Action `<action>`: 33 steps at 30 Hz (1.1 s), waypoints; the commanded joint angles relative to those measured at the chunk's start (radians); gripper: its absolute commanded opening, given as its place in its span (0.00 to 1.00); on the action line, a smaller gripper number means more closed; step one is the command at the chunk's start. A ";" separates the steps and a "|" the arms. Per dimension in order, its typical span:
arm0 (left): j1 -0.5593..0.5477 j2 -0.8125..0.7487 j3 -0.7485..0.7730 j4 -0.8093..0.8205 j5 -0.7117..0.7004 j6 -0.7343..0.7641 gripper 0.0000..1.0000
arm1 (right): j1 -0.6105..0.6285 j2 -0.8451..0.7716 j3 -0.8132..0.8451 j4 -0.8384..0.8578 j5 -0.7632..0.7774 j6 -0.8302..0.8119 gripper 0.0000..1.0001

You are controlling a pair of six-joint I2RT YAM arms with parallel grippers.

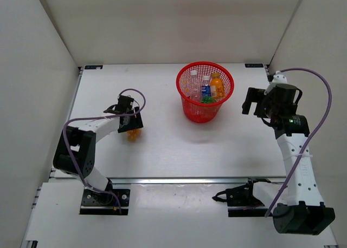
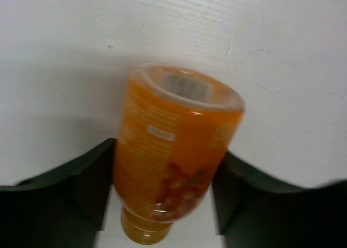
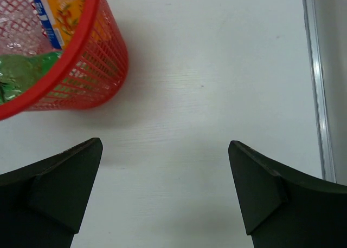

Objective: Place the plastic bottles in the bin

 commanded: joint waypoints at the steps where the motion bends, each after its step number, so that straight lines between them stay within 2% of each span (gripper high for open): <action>1: 0.009 0.020 0.081 0.015 -0.031 0.018 0.62 | -0.026 -0.076 -0.005 -0.013 0.005 0.026 0.99; 2: -0.010 0.011 0.103 0.003 -0.031 0.023 0.53 | -0.032 -0.090 -0.014 -0.021 0.036 0.035 1.00; 4: -0.048 -0.036 0.154 -0.036 -0.044 0.038 0.47 | -0.050 -0.128 -0.052 -0.036 0.060 0.050 0.99; 6: -0.095 -0.092 0.206 -0.053 -0.066 0.046 0.47 | -0.078 -0.151 -0.093 -0.039 0.108 0.072 0.99; 9: -0.174 -0.147 0.323 -0.012 -0.048 0.044 0.39 | -0.145 -0.171 -0.159 -0.053 0.079 0.075 1.00; 13: -0.272 -0.088 0.585 0.053 0.017 0.033 0.42 | -0.188 -0.202 -0.207 -0.044 0.024 0.063 0.99; 17: -0.376 0.064 0.861 0.047 -0.048 0.063 0.48 | -0.150 -0.232 -0.224 -0.047 0.036 0.087 0.99; 20: -0.393 0.176 0.988 0.015 -0.020 0.046 0.51 | -0.116 -0.255 -0.222 -0.062 0.033 0.121 1.00; 23: -0.408 0.247 1.022 0.028 -0.038 0.035 0.52 | -0.089 -0.297 -0.238 -0.065 0.036 0.132 0.99; 26: -0.427 0.324 1.093 -0.016 -0.050 0.049 0.64 | -0.083 -0.312 -0.241 -0.078 0.042 0.146 0.99; 27: -0.433 0.327 1.095 -0.019 -0.081 0.064 0.77 | -0.086 -0.318 -0.250 -0.078 0.037 0.139 0.99; 28: -0.448 0.328 1.101 -0.021 -0.095 0.060 0.86 | -0.079 -0.320 -0.259 -0.076 0.033 0.139 0.99; 30: -0.447 0.333 1.125 -0.033 -0.103 0.064 0.99 | -0.086 -0.315 -0.281 -0.082 0.039 0.132 0.99; 33: -0.455 0.309 1.159 -0.083 -0.097 0.081 0.98 | -0.089 -0.292 -0.273 -0.088 0.054 0.133 1.00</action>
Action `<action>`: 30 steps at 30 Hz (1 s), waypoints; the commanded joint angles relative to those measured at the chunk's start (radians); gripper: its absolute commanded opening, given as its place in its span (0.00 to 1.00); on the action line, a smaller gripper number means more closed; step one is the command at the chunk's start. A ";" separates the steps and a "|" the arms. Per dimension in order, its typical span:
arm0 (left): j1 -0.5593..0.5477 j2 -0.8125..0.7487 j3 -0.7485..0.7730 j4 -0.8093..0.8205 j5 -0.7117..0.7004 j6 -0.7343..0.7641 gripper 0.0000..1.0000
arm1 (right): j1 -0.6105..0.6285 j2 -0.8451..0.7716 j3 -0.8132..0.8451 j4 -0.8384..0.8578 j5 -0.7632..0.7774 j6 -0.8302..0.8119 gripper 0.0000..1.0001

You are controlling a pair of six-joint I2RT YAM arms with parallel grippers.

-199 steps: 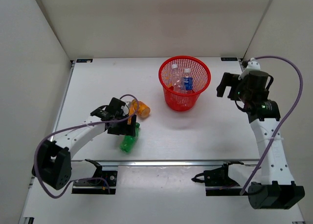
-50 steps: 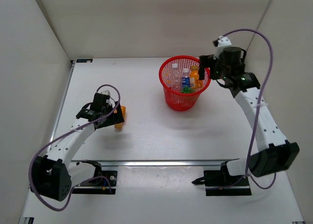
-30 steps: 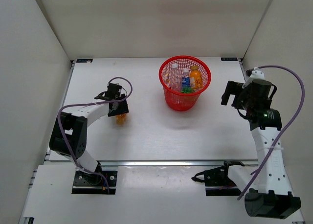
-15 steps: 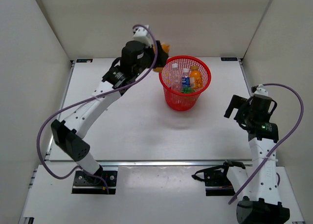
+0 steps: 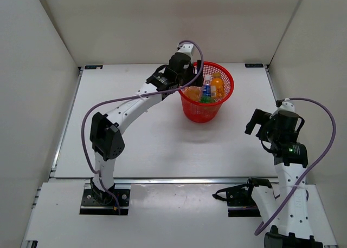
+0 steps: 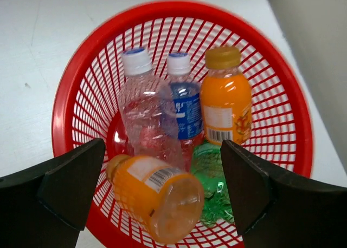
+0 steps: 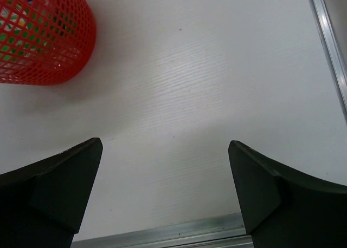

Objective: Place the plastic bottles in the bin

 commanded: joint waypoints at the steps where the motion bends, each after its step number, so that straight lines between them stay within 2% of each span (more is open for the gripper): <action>1: -0.024 -0.186 0.053 -0.040 -0.045 0.026 0.98 | -0.002 0.020 -0.001 -0.004 -0.002 0.001 0.99; 2: -0.021 -0.187 0.024 -0.039 -0.046 0.026 0.98 | -0.002 0.017 -0.001 -0.004 -0.004 0.002 0.99; 7: 0.013 -0.519 -0.278 -0.136 -0.079 -0.016 0.99 | -0.002 0.017 -0.022 -0.036 0.005 0.001 0.99; 9: 0.075 -0.647 -0.486 -0.196 -0.092 -0.040 0.99 | -0.015 0.061 -0.010 -0.104 0.067 0.009 0.99; 13: 0.213 -0.927 -0.763 -0.383 -0.174 -0.106 0.99 | -0.052 0.078 -0.004 -0.154 0.097 0.015 0.99; 14: 0.240 -0.995 -0.847 -0.435 -0.165 -0.108 0.98 | -0.054 0.060 -0.007 -0.145 0.076 0.006 0.99; 16: 0.370 -1.093 -0.974 -0.479 -0.083 -0.062 0.99 | -0.051 0.034 0.000 -0.111 0.036 -0.007 0.99; 18: 0.437 -1.158 -1.016 -0.529 -0.084 -0.062 0.99 | -0.048 0.044 0.019 -0.109 -0.029 0.024 0.99; 20: 0.450 -1.198 -1.018 -0.561 -0.096 -0.054 0.99 | -0.045 0.089 0.054 -0.123 -0.053 0.039 0.99; 25: 0.357 -1.219 -1.030 -0.536 -0.079 -0.085 0.98 | 0.032 0.123 0.036 -0.024 -0.197 0.125 0.99; 27: 0.370 -1.219 -1.027 -0.525 -0.067 -0.082 0.98 | 0.085 0.126 0.040 -0.010 -0.178 0.137 0.99; 30: 0.384 -1.204 -1.025 -0.529 -0.059 -0.060 0.99 | 0.101 0.129 0.048 -0.013 -0.133 0.142 0.99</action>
